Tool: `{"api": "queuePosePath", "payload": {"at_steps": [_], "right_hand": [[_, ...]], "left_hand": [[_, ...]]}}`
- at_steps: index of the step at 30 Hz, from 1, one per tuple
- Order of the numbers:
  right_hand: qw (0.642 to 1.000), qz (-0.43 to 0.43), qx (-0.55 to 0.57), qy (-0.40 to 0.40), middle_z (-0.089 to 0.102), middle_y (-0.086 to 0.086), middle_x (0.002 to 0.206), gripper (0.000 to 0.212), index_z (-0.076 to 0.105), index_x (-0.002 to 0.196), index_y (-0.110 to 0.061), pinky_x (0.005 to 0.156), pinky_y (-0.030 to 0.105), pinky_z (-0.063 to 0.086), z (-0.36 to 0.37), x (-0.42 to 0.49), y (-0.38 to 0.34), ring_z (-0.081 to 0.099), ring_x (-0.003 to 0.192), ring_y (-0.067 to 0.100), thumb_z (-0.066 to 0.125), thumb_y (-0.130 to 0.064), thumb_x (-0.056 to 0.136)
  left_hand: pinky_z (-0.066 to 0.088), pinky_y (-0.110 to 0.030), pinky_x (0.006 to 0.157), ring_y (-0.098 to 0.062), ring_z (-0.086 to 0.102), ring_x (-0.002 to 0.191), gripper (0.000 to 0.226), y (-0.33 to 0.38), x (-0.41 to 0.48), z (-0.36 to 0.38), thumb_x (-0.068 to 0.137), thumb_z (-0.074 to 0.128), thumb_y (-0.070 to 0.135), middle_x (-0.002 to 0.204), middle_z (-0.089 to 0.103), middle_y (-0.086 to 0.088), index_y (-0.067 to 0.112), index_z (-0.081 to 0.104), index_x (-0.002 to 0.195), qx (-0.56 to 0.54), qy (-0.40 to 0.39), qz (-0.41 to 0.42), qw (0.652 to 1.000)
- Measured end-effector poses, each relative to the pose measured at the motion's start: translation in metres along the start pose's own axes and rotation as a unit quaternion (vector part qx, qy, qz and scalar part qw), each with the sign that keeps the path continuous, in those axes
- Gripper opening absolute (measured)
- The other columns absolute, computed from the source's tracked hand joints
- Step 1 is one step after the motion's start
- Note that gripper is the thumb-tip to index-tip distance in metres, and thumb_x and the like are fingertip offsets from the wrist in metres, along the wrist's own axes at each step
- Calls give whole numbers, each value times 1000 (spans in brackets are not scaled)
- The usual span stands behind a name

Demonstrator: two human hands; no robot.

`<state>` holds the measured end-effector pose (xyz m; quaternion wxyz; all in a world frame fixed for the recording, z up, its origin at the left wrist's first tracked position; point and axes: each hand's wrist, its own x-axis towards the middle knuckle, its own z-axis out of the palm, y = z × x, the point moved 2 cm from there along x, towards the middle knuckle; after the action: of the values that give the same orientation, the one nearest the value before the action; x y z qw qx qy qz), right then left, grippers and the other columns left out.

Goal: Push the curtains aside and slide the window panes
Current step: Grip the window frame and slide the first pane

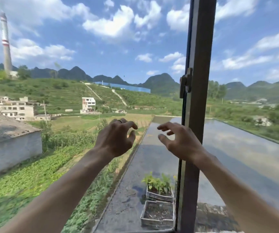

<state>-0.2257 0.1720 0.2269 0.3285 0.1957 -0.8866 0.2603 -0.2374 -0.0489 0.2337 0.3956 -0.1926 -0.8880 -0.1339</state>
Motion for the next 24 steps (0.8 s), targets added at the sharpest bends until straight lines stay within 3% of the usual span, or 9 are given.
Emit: {"api": "queuePosePath", "payload": {"at_steps": [4,7,9,13,17,20,24], "right_hand": [[986,-48,-25,160,64,-5,110,21,66,108,-28,77,30,51,-42,28,1,63,91,12,65,-28,87],[955,-77,-75,275,59,0,110,24,64,109,-19,80,28,45,-61,46,2,59,100,21,67,-20,85],[934,-82,-107,329,54,4,118,30,61,112,-17,84,30,45,-66,55,3,53,109,25,68,-21,83],[914,-81,-173,358,45,6,138,52,55,126,-19,96,41,39,-63,67,12,43,126,29,71,-33,79],[894,-100,-210,382,40,10,149,62,51,138,-16,107,43,30,-50,73,25,37,137,32,70,-27,80],[884,-105,-216,400,40,11,150,64,49,141,-15,109,41,28,-45,77,30,36,139,31,67,-14,80],[883,-117,-212,403,39,10,151,61,49,142,-15,112,36,24,-44,78,33,34,141,28,68,-15,84]], "left_hand": [[44,-45,101,-29,46,132,41,17,44,-9,89,61,29,146,50,-6,27,61,130,11,158,64,985],[24,-55,117,-30,26,148,55,20,73,-2,90,54,38,161,29,-10,29,49,144,46,189,79,978],[11,-58,120,-25,11,153,60,17,88,9,92,46,45,166,15,-7,34,38,151,72,190,81,976],[1,-57,121,-24,2,154,62,2,98,36,99,35,48,168,3,-3,38,16,157,128,221,87,963],[3,-57,121,-25,7,154,62,-4,104,49,99,34,49,167,6,-3,37,17,157,148,276,107,944],[3,-57,121,-23,6,154,62,-5,105,48,99,35,49,168,5,-3,37,17,157,142,280,106,943],[4,-58,121,-23,5,154,61,-6,105,48,99,32,50,168,5,-4,37,18,157,139,281,108,943]]}}
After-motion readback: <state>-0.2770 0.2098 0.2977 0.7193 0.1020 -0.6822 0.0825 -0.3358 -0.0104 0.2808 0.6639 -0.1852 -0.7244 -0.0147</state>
